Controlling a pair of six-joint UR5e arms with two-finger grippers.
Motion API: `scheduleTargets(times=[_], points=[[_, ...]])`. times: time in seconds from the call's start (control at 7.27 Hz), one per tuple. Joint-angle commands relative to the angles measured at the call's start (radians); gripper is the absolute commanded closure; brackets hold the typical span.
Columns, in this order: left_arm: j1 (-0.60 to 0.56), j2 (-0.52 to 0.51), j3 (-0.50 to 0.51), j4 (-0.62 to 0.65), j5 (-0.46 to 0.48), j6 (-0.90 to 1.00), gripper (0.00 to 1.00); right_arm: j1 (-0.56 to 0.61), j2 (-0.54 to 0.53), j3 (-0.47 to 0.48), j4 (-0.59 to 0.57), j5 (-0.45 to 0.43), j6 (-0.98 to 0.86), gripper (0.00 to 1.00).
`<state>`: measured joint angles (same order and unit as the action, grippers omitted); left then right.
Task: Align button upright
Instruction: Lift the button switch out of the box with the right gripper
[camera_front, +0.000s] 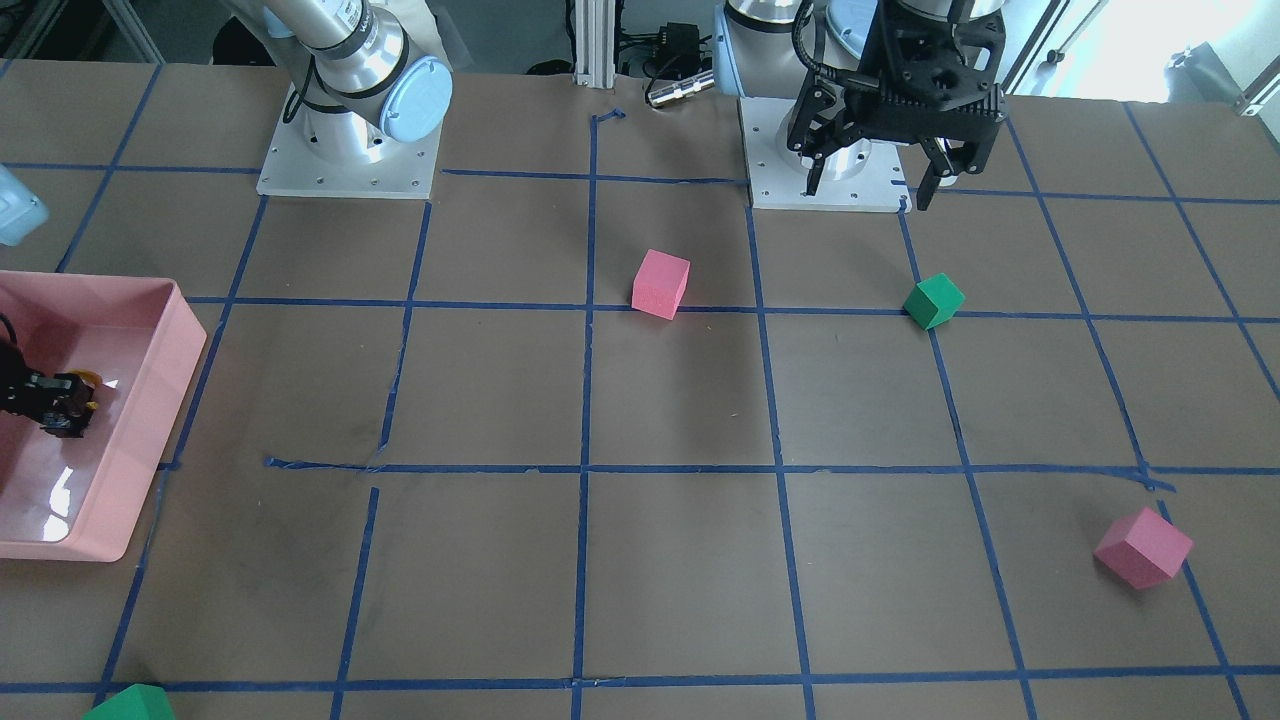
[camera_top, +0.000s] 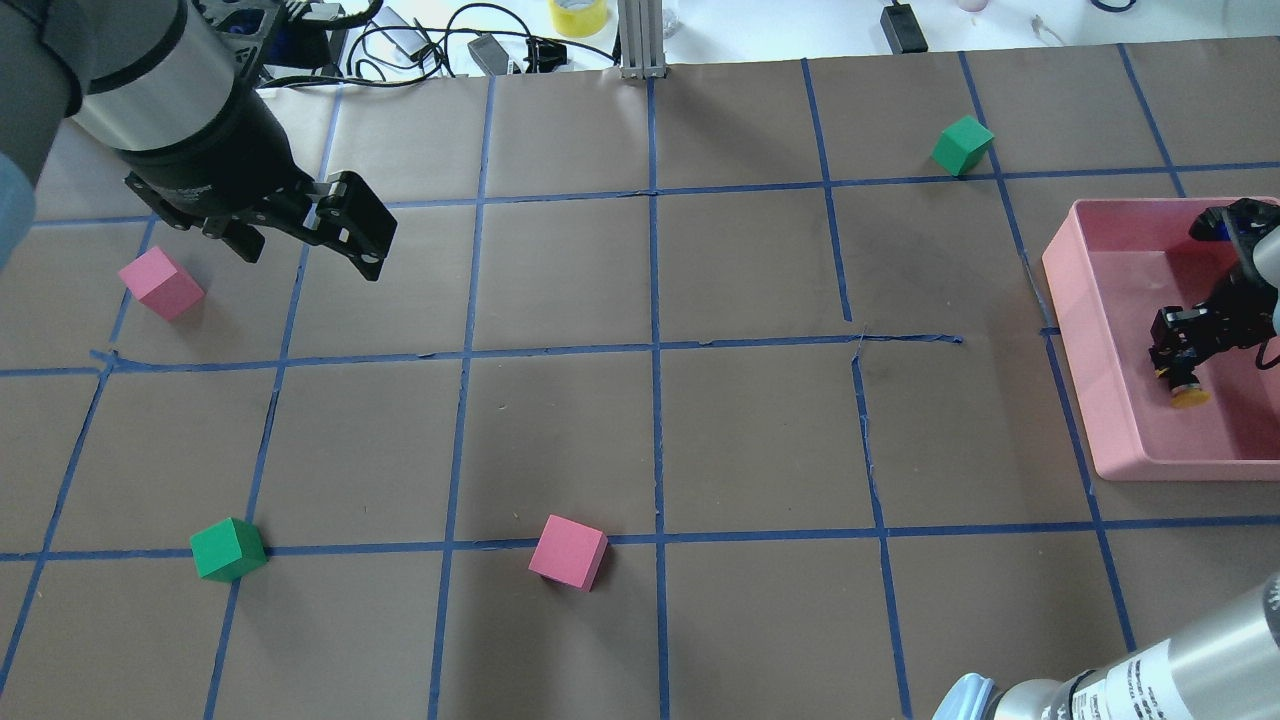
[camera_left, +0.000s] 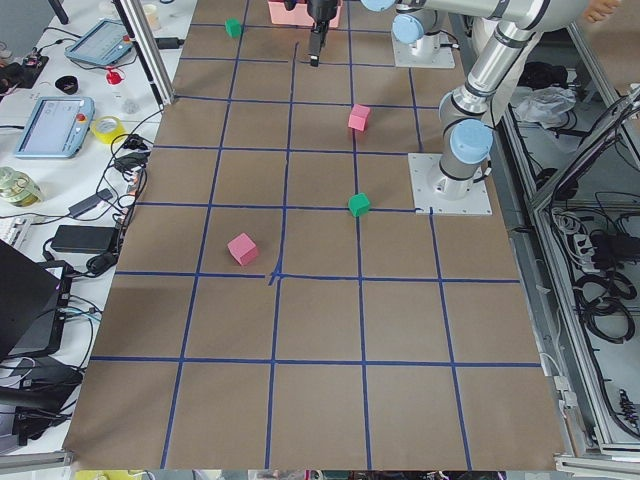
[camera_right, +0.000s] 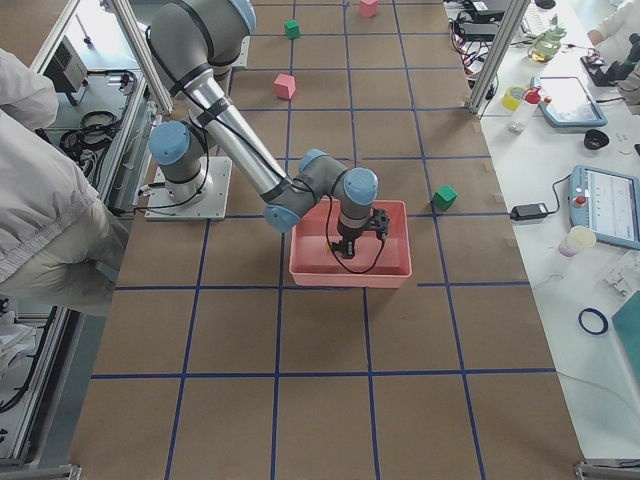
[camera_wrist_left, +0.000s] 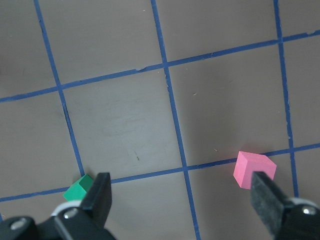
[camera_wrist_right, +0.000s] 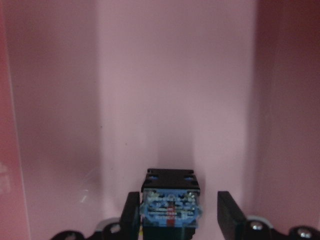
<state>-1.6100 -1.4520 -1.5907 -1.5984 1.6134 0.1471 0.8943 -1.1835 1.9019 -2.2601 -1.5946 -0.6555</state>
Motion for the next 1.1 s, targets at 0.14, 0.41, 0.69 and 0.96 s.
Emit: scheduleTargets(times=[0.14, 0.41, 0.69, 0.96], points=[[0.001, -0.001, 0.000, 0.000, 0.000, 0.000, 0.00, 0.000, -0.011, -0.012, 0.004, 0.004, 0.007, 1.00], [0.001, -0.001, 0.000, 0.000, 0.000, 0.000, 0.00, 0.011, -0.089, -0.061, 0.116, 0.002, 0.016, 1.00], [0.001, -0.001, 0.000, -0.005, -0.001, 0.000, 0.00, 0.038, -0.111, -0.192, 0.274, 0.008, 0.013, 1.00], [0.001, -0.001, 0.000, -0.005, -0.001, 0.000, 0.00, 0.141, -0.148, -0.378, 0.483, 0.004, 0.052, 1.00]])
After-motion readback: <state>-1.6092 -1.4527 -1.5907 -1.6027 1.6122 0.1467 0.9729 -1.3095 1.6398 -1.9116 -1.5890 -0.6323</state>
